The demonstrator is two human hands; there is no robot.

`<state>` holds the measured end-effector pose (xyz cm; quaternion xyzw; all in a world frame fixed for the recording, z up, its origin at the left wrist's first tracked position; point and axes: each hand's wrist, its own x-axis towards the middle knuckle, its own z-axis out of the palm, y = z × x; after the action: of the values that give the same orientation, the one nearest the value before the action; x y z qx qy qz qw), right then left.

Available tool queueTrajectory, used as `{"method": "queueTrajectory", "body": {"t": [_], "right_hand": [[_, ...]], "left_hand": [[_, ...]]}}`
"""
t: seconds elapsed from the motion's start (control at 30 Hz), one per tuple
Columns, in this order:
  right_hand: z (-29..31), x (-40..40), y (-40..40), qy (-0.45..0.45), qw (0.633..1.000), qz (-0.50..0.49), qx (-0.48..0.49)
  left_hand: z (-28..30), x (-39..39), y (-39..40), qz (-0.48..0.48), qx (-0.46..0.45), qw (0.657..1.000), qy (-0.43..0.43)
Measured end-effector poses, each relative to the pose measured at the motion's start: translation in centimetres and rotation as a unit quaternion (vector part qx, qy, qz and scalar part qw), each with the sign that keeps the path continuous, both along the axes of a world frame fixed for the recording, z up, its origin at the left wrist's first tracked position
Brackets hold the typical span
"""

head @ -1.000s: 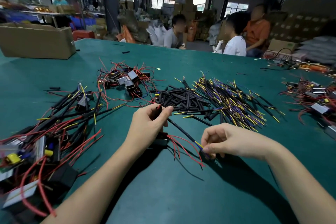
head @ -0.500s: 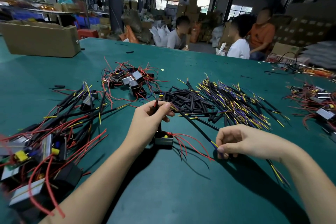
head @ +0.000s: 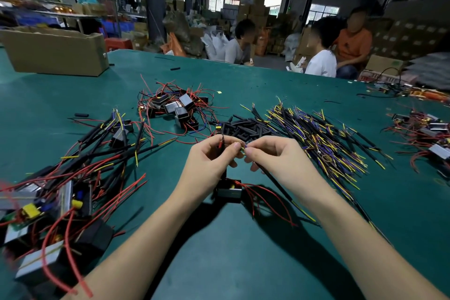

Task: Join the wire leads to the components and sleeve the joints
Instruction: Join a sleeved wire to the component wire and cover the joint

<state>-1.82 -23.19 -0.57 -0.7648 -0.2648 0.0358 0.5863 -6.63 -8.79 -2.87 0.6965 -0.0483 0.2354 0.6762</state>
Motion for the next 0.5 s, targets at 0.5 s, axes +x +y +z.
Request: {"method": "queueTrajectory", "body": {"t": [0.5], "right_hand": [[-1.8, 0.3, -0.4, -0.08, 0.996, -0.015, 0.027]], "left_hand": [[0.0, 0.3, -0.2, 0.001, 0.022, 1.0, -0.004]]}}
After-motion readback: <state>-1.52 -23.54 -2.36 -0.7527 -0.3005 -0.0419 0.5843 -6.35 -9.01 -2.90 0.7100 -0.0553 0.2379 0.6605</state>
